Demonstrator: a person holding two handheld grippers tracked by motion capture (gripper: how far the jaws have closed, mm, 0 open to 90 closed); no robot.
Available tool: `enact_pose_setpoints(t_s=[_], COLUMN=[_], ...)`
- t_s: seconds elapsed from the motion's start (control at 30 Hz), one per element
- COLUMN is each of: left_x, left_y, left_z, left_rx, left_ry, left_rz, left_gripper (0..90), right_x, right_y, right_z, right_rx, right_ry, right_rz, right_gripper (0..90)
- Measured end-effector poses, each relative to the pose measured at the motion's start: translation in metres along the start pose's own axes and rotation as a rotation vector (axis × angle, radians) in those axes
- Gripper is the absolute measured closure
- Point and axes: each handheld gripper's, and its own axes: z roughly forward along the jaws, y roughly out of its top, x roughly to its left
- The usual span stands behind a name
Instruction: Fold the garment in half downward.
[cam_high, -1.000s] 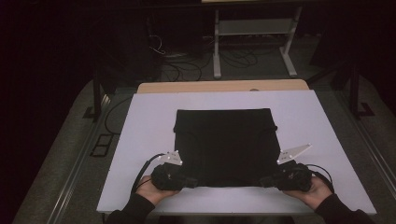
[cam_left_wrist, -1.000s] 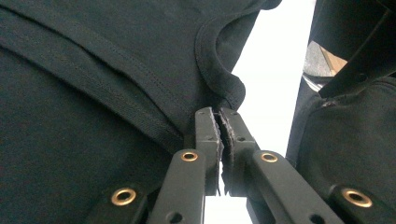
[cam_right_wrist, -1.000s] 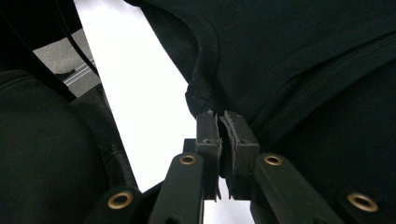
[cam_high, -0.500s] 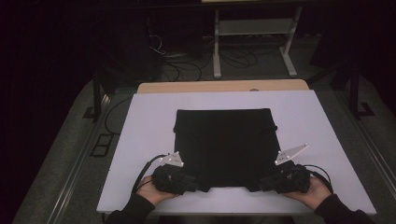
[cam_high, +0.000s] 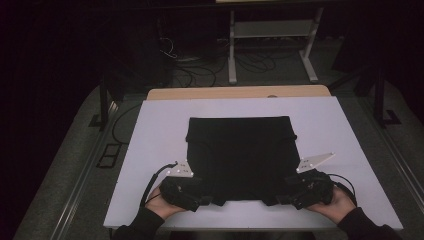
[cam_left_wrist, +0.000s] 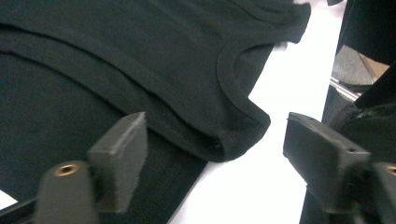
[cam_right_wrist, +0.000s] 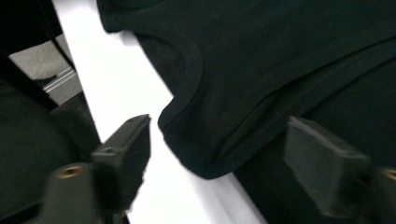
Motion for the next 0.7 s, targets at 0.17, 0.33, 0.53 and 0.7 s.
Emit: enact_pose_setpoints(t_s=[0.17, 0.33, 0.53, 0.7], left_x=[0.002, 0.005, 0.005, 0.007], left_y=[0.002, 0.002, 0.000, -0.002], left_z=[-0.003, -0.004, -0.006, -0.008], left_rx=[-0.039, -0.051, -0.062, -0.073], left_ry=[0.000, 0.002, 0.035, 0.053], left_rz=[-0.019, -0.040, -0.029, -0.030], left_gripper=[7.8, 0.0, 0.0, 0.0], right_x=[0.000, -0.003, -0.003, -0.005], right_y=[0.006, 0.012, 0.020, 0.029], right_z=[-0.002, -0.002, -0.004, -0.005], right_rx=[-0.037, -0.061, -0.087, -0.114], right_ry=[-0.012, -0.024, -0.031, -0.043], right_rz=[-0.009, 0.002, -0.002, -0.009], right_gripper=[3.5, 0.0, 0.0, 0.0])
